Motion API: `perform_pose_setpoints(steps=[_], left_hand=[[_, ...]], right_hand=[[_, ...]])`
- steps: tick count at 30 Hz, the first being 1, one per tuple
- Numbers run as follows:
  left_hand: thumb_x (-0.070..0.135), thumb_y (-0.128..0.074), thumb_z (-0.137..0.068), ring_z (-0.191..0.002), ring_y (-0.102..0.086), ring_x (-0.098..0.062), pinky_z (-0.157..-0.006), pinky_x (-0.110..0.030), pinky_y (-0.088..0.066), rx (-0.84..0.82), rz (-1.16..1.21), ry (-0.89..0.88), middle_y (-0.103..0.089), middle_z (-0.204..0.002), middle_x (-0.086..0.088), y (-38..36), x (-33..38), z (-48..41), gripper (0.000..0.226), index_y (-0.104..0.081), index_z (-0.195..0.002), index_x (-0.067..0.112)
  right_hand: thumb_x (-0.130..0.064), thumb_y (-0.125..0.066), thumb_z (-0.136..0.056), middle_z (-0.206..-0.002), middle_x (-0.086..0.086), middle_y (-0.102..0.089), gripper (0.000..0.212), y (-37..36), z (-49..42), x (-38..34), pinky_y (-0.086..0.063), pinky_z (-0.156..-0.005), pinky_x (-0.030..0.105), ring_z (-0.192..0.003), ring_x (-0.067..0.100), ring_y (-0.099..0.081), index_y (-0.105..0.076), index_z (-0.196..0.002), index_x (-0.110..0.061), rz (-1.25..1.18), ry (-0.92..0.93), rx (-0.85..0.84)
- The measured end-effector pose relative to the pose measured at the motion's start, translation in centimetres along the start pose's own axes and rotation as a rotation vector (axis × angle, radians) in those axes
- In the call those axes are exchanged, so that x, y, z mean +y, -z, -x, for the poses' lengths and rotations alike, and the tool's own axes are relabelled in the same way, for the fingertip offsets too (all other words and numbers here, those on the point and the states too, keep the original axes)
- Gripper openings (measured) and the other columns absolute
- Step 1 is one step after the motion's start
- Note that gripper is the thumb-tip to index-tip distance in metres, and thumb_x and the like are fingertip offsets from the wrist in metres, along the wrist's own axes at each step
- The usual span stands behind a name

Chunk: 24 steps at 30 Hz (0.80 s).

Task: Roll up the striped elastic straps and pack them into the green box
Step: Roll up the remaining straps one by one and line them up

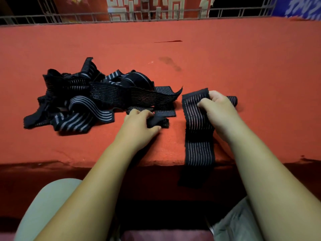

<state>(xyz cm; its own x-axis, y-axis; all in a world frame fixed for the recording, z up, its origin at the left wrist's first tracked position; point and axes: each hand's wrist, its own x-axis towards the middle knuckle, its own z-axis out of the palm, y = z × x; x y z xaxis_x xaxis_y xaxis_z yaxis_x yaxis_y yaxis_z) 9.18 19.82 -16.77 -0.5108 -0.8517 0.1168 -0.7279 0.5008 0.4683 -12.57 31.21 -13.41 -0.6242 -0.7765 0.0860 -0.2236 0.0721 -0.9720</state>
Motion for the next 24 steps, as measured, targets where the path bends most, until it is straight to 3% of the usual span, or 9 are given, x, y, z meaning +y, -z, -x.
perform_pose_setpoints(steps=[3,5,9,12,15,19,21,22,24], left_hand=[[0.039,-0.074,-0.094,-0.114,-0.065,-0.016,-0.093,-0.026,-0.044,0.086,0.178,0.037,-0.069,-0.119,0.007,0.7,0.3,-0.1,0.034,-0.074,-0.126,0.030],[0.038,-0.068,-0.099,-0.104,-0.068,-0.012,-0.085,-0.027,-0.043,0.132,0.276,0.096,-0.076,-0.106,0.010,1.3,0.3,-0.3,0.020,-0.079,-0.112,0.028],[0.059,-0.056,-0.105,-0.076,-0.062,-0.018,-0.072,-0.036,-0.044,0.160,0.417,0.125,-0.066,-0.077,-0.008,2.1,-0.5,-0.1,0.055,-0.072,-0.092,0.008],[0.064,-0.056,-0.103,-0.072,-0.070,-0.024,-0.061,-0.022,-0.052,0.125,0.522,0.199,-0.065,-0.079,-0.003,2.5,-0.6,0.2,0.059,-0.075,-0.094,0.009],[0.058,-0.061,-0.102,-0.071,-0.076,-0.025,-0.072,-0.035,-0.066,0.063,0.787,0.319,-0.076,-0.089,-0.005,3.0,-0.5,-0.1,0.049,-0.080,-0.101,0.012],[0.036,-0.056,-0.108,-0.064,-0.075,-0.023,-0.056,-0.031,-0.060,0.027,1.124,0.376,-0.077,-0.086,-0.005,4.0,0.4,0.6,0.033,-0.073,-0.112,0.008],[0.033,-0.055,-0.109,-0.071,-0.077,-0.026,-0.065,-0.037,-0.065,-0.001,1.207,0.365,-0.079,-0.091,-0.006,4.0,0.4,0.6,0.031,-0.071,-0.114,0.008],[0.033,-0.055,-0.109,-0.078,-0.078,-0.029,-0.073,-0.042,-0.066,-0.025,1.257,0.359,-0.078,-0.098,-0.009,4.1,0.3,0.7,0.030,-0.071,-0.116,0.008],[0.031,-0.055,-0.108,-0.089,-0.077,-0.032,-0.086,-0.048,-0.065,-0.108,1.388,0.350,-0.076,-0.107,-0.014,4.1,0.1,0.7,0.029,-0.069,-0.119,0.007]], right_hand=[[-0.019,-0.056,-0.083,-0.083,0.001,-0.072,0.021,-0.3,-0.1,0.4,-0.049,-0.070,0.038,-0.072,0.021,-0.065,-0.068,-0.100,-0.021,0.049,-0.041,-0.028],[-0.019,-0.058,-0.085,-0.083,-0.001,-0.071,0.018,-0.5,-0.1,0.4,-0.050,-0.068,0.040,-0.071,0.021,-0.065,-0.067,-0.100,-0.022,0.071,-0.059,-0.062],[-0.020,-0.071,-0.095,-0.090,-0.004,-0.081,0.015,-1.1,0.1,0.9,-0.059,-0.079,0.040,-0.079,0.015,-0.076,-0.072,-0.110,-0.022,0.090,-0.035,-0.202],[-0.032,-0.085,-0.091,-0.080,-0.009,-0.077,0.020,-1.4,0.3,1.4,-0.054,-0.073,0.030,-0.072,0.009,-0.071,-0.077,-0.105,-0.020,0.170,-0.007,-0.304],[-0.029,-0.083,-0.094,-0.078,-0.007,-0.073,0.014,-1.5,0.7,1.2,-0.051,-0.072,0.030,-0.070,0.007,-0.067,-0.074,-0.097,-0.019,0.237,0.045,-0.363],[-0.022,-0.074,-0.100,-0.099,0.002,-0.077,0.005,-1.1,1.5,0.1,-0.052,-0.087,0.043,-0.089,0.015,-0.069,-0.070,-0.098,-0.020,0.113,0.098,-0.490],[-0.022,-0.075,-0.098,-0.119,0.007,-0.078,0.011,-1.0,1.8,-0.4,-0.053,-0.100,0.053,-0.105,0.024,-0.073,-0.070,-0.104,-0.014,0.105,0.144,-0.540],[-0.021,-0.075,-0.097,-0.128,0.005,-0.076,0.015,-1.1,2.0,-0.5,-0.051,-0.109,0.050,-0.117,0.027,-0.072,-0.070,-0.108,-0.011,0.113,0.164,-0.556],[-0.015,-0.074,-0.099,-0.138,-0.011,-0.071,0.017,-1.5,2.2,-0.6,-0.049,-0.111,0.037,-0.129,0.019,-0.066,-0.066,-0.109,-0.004,0.103,0.194,-0.573]])
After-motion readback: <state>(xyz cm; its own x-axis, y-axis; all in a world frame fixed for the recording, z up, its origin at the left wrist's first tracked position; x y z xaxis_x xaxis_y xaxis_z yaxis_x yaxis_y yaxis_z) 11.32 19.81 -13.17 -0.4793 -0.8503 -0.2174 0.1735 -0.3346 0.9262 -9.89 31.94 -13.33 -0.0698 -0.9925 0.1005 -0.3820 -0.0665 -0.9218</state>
